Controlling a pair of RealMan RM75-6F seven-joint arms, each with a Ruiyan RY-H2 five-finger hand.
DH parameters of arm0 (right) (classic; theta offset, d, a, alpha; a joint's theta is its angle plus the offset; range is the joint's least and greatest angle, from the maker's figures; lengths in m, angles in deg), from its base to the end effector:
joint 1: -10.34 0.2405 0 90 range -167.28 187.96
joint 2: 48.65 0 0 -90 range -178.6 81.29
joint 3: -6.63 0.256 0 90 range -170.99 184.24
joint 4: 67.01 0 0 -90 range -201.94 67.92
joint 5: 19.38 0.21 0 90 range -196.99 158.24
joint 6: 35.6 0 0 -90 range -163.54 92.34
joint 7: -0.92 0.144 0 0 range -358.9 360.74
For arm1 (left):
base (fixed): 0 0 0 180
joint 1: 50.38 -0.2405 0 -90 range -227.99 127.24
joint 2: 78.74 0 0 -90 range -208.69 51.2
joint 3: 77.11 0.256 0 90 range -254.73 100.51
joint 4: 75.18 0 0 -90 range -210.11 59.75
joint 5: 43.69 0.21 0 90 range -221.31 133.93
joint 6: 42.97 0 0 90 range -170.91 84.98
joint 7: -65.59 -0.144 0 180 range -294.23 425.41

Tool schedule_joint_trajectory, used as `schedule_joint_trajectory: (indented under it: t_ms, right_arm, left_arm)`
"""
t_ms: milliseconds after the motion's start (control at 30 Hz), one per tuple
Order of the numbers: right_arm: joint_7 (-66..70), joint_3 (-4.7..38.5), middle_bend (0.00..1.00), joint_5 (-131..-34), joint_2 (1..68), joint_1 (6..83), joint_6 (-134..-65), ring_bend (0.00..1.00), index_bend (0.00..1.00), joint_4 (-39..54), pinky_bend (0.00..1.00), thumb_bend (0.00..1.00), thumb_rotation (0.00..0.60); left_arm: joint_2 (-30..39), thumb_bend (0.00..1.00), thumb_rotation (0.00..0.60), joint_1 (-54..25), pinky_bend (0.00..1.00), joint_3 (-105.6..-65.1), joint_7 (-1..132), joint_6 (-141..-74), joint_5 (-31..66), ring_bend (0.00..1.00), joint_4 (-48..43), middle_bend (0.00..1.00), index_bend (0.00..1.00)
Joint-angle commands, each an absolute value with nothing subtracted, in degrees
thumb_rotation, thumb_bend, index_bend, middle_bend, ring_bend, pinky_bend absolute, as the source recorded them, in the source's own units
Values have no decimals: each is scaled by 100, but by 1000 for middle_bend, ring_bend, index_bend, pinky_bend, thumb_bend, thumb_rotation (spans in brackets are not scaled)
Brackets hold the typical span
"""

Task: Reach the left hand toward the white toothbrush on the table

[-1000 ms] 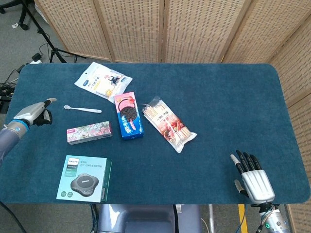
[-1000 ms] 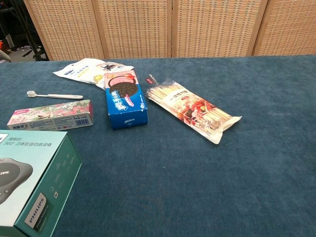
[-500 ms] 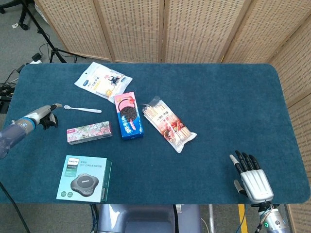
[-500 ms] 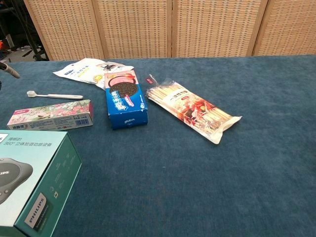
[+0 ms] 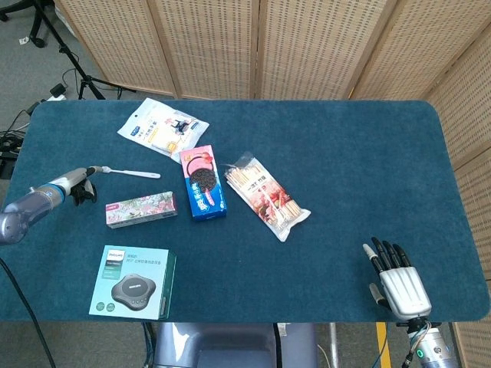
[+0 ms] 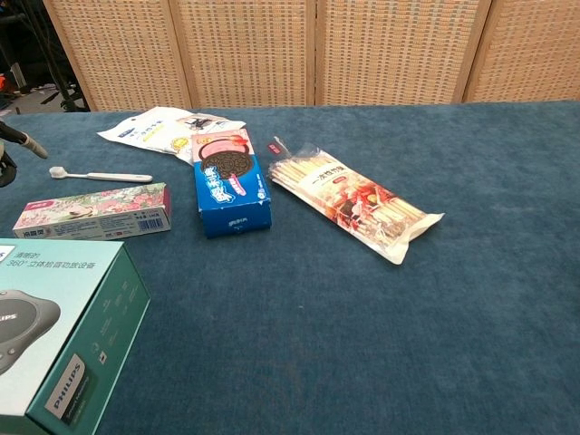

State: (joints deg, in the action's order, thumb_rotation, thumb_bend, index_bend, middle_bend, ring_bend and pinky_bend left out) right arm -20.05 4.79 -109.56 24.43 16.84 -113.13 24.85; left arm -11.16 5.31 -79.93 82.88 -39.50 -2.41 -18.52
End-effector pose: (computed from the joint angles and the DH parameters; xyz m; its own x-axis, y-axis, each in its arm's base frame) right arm -0.2914 -0.1669 0.0779 0.6034 -0.1628 0.7807 -0.7960 -0.1817 0.5774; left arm -0.2887 0.4390 0.1338 0.0040 0.6730 0.7396 0.8936 0.3297 -0.3048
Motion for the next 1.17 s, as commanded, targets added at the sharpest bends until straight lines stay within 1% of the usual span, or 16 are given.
schedule_joint_trajectory:
  t_ms: [33,267,733,1000,1167]
  right_arm:
    - [-1999,480,0,-10951,2444,1684,-11320,0,0,2479,85,466,600]
    - [-2006,475,0,-10924,2466,1710,-11273,0,0,2462,85,466,600]
    - [-1951,472,0,-10879,2480,1749,-11227,0,0,2421,85,466,600]
    - [-1948,481,0,-10826,2492,1777,-11181,0,0,2421,85,466,600]
    - [-1953,477,0,-10814,2497,1785,-11172,0,0,2412,85,466,600]
  left_arm:
    - [-980,1000,600,523,634,-8010,8384,-3911,-124,717,-2016,655,0]
    - [-776,1000,600,544,634,-8040,8524,-3841,35,717,-2265,655,0]
    - [-289,1000,600,587,634,-8124,8804,-3497,329,717,-2985,655,0]
    - [-170,1000,600,554,634,-8330,8817,-3387,495,717,-3122,655,0]
    - [-157,1000,600,517,634,-8391,8793,-3370,590,717,-3122,655,0]
